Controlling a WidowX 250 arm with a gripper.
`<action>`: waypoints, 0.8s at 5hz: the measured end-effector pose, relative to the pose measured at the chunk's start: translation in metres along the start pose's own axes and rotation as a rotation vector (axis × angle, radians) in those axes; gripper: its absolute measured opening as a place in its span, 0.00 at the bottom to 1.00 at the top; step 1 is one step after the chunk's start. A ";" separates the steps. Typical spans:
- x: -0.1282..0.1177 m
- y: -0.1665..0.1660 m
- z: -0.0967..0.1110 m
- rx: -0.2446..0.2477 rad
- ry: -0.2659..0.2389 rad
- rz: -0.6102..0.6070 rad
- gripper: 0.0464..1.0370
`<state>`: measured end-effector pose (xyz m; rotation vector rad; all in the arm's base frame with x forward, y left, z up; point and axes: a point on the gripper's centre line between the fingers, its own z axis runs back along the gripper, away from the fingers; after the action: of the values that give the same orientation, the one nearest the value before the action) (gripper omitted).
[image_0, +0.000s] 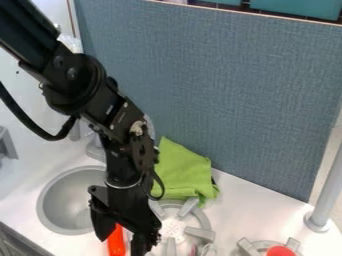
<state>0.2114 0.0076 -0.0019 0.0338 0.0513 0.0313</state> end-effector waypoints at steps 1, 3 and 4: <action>-0.003 0.001 -0.004 0.001 0.015 0.009 0.96; 0.012 0.037 -0.021 -0.017 -0.047 0.296 0.96; 0.021 0.050 -0.037 0.051 -0.013 0.375 0.96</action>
<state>0.2286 0.0597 -0.0382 0.0938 0.0322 0.4048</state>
